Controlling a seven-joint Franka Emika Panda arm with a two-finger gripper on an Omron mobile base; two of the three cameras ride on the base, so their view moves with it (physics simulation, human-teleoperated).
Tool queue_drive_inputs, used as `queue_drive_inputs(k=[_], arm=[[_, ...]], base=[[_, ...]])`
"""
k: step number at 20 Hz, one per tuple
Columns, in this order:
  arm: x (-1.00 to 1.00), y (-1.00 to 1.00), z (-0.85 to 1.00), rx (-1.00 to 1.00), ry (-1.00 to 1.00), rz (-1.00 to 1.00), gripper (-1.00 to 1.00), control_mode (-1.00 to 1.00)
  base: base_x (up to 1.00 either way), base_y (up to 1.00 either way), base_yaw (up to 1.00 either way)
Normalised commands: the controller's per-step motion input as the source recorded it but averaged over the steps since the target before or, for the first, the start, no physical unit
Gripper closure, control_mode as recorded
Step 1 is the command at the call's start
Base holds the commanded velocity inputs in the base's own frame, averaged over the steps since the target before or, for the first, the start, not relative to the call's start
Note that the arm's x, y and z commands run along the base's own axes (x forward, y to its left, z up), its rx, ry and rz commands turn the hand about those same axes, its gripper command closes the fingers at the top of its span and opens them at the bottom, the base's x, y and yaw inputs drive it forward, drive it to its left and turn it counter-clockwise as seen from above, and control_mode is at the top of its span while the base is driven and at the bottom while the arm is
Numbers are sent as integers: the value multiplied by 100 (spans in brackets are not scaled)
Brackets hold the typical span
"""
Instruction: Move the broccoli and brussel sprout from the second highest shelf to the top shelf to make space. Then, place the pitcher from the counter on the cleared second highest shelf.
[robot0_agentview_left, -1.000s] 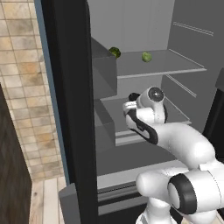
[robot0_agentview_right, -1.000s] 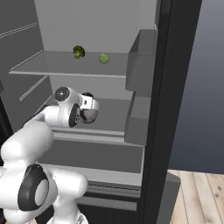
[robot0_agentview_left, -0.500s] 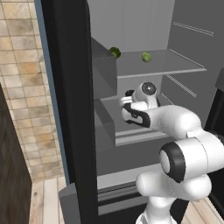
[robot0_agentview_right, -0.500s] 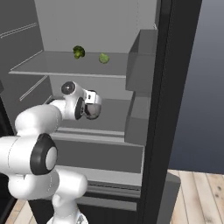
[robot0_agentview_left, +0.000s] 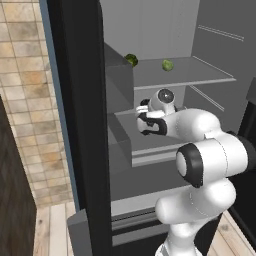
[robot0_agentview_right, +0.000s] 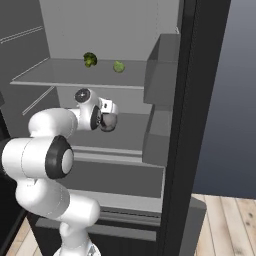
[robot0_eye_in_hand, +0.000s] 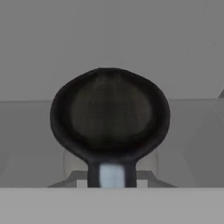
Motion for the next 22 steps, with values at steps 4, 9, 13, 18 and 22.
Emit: queue_drive_inputs(k=[4,9,13,18,22], arm=[[-9,-8,-48,-4,-10,0,-100,-100],[-28,-12,-23,-1,-11,-1,-100,-100],[-39,-4,0,0,-5,-2,-100,-100],[-49,0,22,0,0,-4,-100,-100],[-62,0,69,0,0,0,-100,-100]], base=[[0,0,0],[0,0,0],[0,0,0],[0,0,0],[0,0,0]])
